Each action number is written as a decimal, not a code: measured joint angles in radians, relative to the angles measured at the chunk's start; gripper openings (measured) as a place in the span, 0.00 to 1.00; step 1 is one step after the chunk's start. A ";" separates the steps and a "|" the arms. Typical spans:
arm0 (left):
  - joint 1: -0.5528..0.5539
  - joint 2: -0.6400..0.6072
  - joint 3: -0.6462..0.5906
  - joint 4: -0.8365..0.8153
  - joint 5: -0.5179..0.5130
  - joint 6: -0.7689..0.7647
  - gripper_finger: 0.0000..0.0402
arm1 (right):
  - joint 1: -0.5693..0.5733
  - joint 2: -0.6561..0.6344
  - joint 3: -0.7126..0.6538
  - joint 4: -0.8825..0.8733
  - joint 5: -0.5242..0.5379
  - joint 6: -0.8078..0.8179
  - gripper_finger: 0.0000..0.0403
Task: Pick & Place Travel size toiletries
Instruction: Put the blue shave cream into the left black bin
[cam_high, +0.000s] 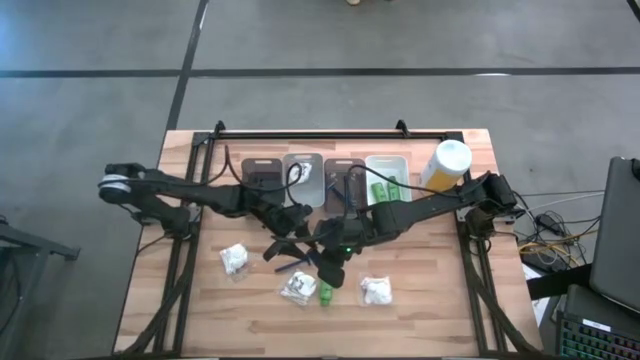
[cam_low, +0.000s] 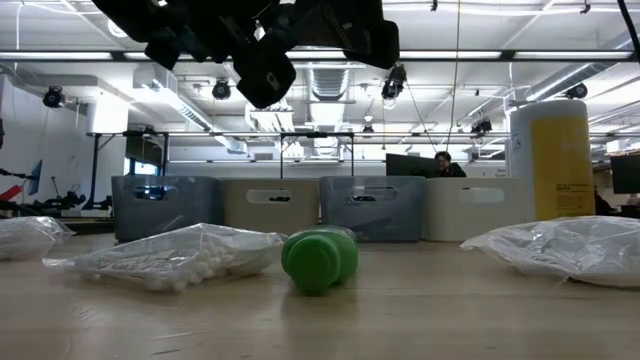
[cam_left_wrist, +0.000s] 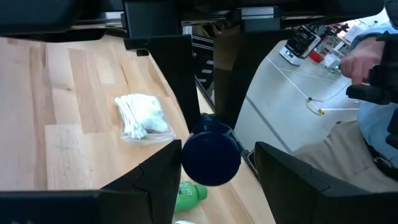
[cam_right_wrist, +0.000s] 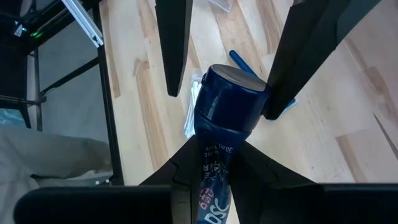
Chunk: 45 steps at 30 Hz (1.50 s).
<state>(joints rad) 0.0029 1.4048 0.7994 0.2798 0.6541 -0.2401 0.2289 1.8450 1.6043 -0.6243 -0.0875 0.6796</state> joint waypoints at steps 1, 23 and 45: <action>0.000 0.001 0.000 0.000 0.002 0.000 0.51 | 0.000 0.000 0.000 0.000 0.000 0.000 0.15; 0.002 0.005 0.002 0.005 0.031 0.002 0.32 | -0.006 0.000 0.000 0.010 -0.003 -0.026 0.19; 0.074 -0.172 -0.003 -0.387 -0.228 0.153 0.32 | 0.023 -0.150 -0.001 -0.153 0.281 0.084 0.59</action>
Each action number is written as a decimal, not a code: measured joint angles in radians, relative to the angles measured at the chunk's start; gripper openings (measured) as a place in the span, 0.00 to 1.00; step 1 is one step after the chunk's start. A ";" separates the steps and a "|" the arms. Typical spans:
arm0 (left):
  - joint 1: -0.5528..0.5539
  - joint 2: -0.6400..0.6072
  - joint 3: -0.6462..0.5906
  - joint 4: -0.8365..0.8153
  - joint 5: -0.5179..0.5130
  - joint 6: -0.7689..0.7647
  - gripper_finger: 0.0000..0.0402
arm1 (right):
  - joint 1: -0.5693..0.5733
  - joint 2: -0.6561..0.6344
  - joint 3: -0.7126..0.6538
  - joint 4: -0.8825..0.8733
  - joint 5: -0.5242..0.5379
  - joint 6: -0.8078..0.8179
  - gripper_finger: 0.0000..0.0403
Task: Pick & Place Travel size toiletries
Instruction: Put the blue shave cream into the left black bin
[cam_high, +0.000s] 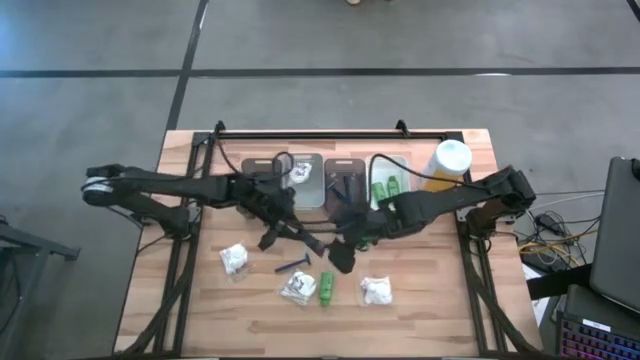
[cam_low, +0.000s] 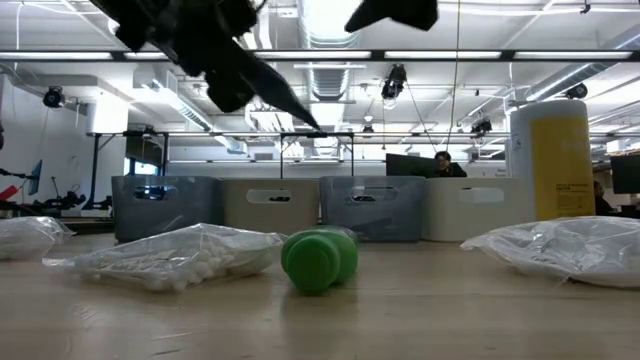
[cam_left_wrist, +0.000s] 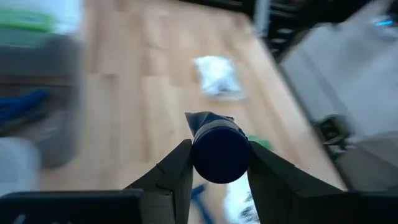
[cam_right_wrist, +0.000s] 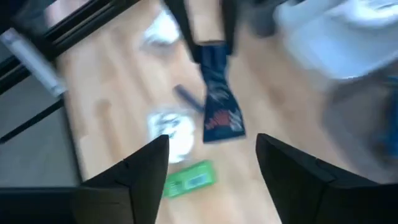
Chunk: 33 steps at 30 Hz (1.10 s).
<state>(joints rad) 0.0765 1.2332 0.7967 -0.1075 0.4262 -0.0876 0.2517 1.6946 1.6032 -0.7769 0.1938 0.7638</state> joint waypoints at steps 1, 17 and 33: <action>0.000 -0.029 0.000 -0.033 -0.042 0.005 0.32 | 0.006 -0.015 0.000 -0.022 0.044 0.013 0.60; -0.006 -0.449 0.000 -0.557 -1.054 -0.076 0.32 | -0.005 -0.077 0.000 -0.222 0.360 0.179 0.73; -0.006 -0.256 -0.198 -0.370 -1.159 -0.341 0.32 | -0.031 -0.064 -0.001 -0.227 0.359 0.206 0.69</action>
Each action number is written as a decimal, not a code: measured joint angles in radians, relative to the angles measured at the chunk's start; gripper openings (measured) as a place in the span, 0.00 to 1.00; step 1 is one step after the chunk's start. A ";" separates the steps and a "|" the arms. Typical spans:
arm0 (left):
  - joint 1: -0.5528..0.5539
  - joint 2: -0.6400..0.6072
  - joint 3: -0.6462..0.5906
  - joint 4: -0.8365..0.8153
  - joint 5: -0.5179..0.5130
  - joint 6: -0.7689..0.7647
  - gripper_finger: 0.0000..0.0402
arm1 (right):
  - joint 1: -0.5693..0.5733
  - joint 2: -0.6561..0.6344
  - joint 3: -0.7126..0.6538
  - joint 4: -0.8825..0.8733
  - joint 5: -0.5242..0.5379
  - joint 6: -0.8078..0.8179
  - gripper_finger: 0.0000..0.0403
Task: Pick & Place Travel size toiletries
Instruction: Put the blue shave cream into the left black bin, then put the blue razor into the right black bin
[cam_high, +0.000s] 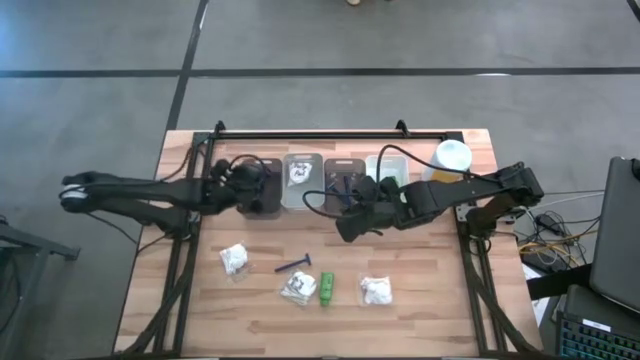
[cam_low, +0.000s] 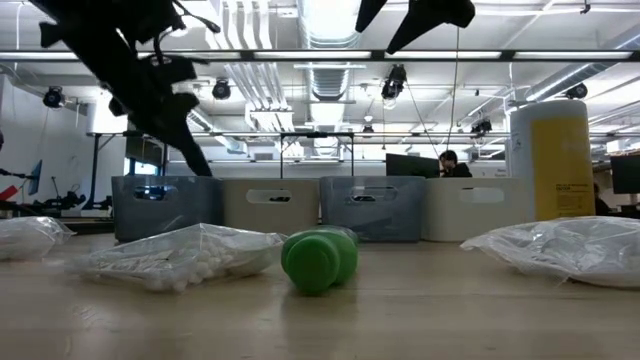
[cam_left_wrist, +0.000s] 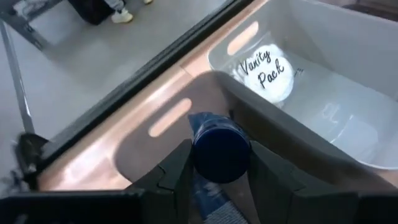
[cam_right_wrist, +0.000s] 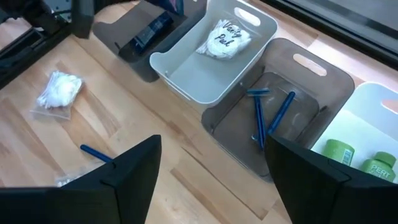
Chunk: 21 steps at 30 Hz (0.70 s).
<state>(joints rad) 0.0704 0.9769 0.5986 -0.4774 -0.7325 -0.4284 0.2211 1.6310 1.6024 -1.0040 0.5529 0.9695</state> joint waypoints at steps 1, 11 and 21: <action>0.000 0.012 -0.015 0.023 0.000 -0.020 0.32 | 0.000 0.000 0.000 -0.003 0.000 0.000 0.68; 0.000 0.091 -0.123 0.181 0.157 -0.078 0.44 | 0.000 0.000 0.000 -0.019 -0.001 -0.006 0.66; 0.000 0.063 -0.090 0.118 0.286 -0.217 0.53 | 0.001 0.000 0.000 -0.055 -0.005 0.000 0.74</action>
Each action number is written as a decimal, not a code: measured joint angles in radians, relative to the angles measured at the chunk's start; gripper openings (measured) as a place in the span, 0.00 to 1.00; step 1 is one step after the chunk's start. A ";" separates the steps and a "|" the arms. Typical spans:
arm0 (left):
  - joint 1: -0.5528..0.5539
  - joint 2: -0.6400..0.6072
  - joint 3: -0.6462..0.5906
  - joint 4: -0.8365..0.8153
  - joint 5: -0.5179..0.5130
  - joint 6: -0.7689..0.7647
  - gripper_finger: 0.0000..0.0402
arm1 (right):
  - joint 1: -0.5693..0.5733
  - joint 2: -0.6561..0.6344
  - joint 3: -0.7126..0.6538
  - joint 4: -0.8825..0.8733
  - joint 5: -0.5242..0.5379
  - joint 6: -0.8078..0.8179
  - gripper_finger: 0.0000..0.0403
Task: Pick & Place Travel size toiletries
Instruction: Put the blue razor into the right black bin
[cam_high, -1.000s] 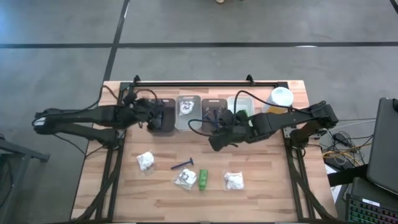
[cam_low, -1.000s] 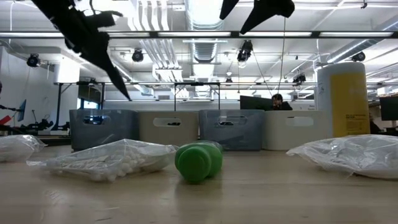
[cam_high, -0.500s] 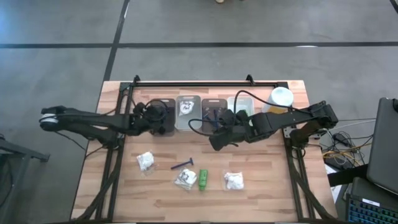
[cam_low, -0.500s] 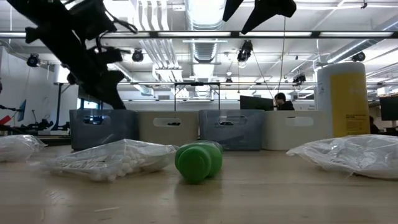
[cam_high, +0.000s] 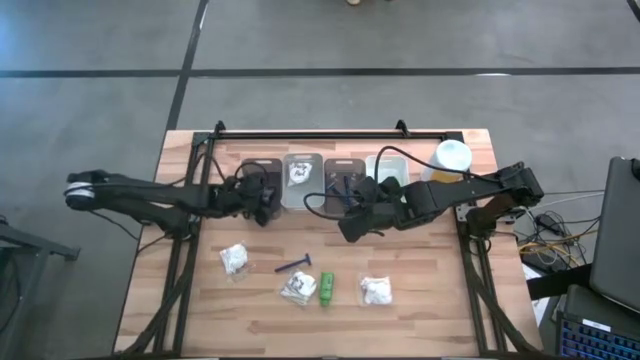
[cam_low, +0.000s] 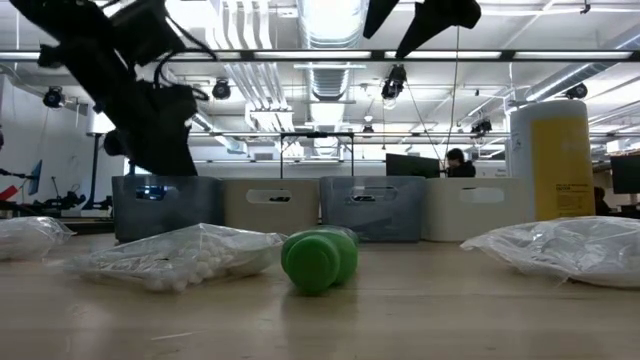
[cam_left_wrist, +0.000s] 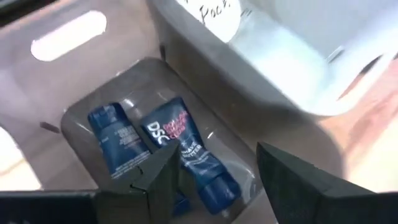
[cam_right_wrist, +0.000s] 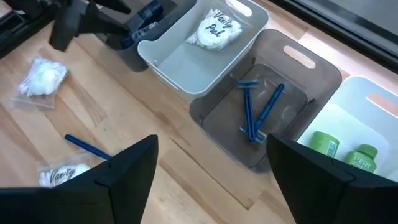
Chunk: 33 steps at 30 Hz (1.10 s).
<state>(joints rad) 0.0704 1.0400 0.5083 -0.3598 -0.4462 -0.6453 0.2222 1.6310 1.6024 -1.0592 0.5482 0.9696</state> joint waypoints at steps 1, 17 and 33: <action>0.000 -0.013 0.015 -0.024 0.000 0.000 0.54 | 0.000 0.000 0.000 0.000 -0.003 0.000 0.74; 0.000 -0.217 0.241 -0.182 0.001 0.222 0.54 | 0.011 0.000 0.000 0.000 -0.061 0.008 0.86; -0.001 -0.290 0.279 -0.181 0.218 0.180 0.54 | 0.013 0.006 0.000 0.079 -0.294 0.069 0.82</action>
<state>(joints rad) 0.0691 0.7503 0.7873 -0.5405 -0.2281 -0.4658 0.2356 1.6371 1.6024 -0.9803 0.2541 1.0382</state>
